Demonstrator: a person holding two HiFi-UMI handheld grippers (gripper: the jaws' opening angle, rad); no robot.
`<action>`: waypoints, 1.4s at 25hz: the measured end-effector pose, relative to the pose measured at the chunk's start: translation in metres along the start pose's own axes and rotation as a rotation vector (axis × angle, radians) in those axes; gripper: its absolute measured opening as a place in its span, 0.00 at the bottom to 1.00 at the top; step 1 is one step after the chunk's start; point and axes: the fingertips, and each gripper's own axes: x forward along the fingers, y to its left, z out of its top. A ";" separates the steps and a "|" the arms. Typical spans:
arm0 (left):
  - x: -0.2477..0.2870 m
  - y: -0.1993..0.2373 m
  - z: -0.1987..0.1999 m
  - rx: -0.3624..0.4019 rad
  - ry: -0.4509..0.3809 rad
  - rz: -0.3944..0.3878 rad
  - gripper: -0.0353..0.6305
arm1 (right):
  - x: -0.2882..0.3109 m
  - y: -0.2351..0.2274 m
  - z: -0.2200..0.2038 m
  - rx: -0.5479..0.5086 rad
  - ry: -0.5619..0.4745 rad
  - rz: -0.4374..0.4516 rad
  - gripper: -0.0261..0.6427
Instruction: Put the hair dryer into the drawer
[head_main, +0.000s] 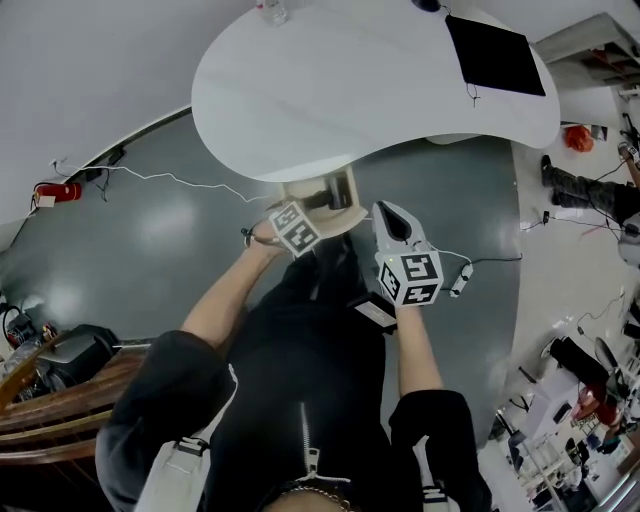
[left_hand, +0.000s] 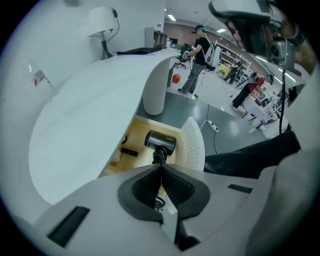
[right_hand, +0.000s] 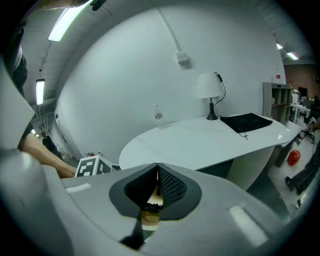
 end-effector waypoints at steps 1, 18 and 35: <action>-0.007 0.000 0.002 -0.010 -0.021 0.006 0.08 | -0.001 0.002 0.003 -0.002 -0.006 0.000 0.04; -0.099 0.007 -0.001 -0.111 -0.247 0.098 0.07 | -0.018 0.054 0.018 -0.100 -0.058 0.022 0.04; -0.166 -0.011 0.011 -0.097 -0.390 0.162 0.07 | -0.043 0.058 0.020 -0.100 -0.096 0.017 0.04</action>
